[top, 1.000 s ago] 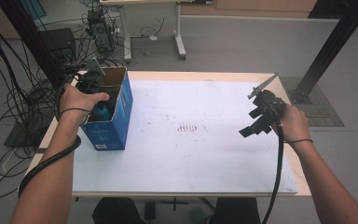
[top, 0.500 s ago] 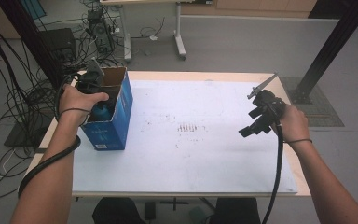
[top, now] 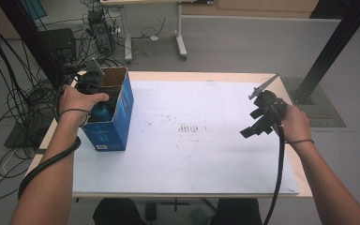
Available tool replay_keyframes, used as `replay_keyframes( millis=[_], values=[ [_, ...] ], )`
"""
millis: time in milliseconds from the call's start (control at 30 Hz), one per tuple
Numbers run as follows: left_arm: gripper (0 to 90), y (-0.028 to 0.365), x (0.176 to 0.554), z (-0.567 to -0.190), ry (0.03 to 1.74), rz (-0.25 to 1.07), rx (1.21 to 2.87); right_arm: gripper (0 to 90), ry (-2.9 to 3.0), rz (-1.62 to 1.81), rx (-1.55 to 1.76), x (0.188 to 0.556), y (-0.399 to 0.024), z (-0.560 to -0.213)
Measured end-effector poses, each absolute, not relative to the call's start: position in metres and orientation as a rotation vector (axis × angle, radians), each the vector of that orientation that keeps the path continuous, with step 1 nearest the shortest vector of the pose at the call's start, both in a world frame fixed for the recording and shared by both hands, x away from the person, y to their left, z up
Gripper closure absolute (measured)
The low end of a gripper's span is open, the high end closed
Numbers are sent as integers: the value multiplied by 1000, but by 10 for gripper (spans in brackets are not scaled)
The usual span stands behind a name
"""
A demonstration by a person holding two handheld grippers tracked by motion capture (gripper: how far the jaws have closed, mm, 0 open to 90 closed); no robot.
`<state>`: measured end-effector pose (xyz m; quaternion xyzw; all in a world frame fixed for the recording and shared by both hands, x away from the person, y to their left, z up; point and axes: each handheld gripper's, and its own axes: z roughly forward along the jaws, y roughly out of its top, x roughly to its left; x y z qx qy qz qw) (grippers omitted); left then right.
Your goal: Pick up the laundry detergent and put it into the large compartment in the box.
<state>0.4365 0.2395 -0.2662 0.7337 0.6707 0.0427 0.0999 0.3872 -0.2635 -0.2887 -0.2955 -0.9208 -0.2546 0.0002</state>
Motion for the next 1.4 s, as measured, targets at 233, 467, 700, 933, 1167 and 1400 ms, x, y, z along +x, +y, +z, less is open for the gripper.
replay_keyframes(
  millis=[233, 467, 700, 933, 1167, 1400],
  values=[
    [370, 239, 437, -267, 1978, 107, 2170, 30, -2890, -797, -927, 387, -262, -289],
    [350, 238, 437, -266, 1981, 101, 2167, 30, -2889, -798, -932, 387, -263, -289],
    [337, 236, 436, -256, 1974, 132, 2160, 30, -2890, -796, -933, 387, -264, -289],
    [335, 232, 436, -244, 1964, 170, 2174, 30, -2891, -802, -933, 387, -263, -287],
    [309, 227, 433, -233, 1959, 207, 2172, 30, -2894, -805, -928, 387, -263, -287],
    [252, 224, 429, -219, 1944, 239, 2156, 30, -2897, -800, -927, 387, -262, -286]
  ],
)
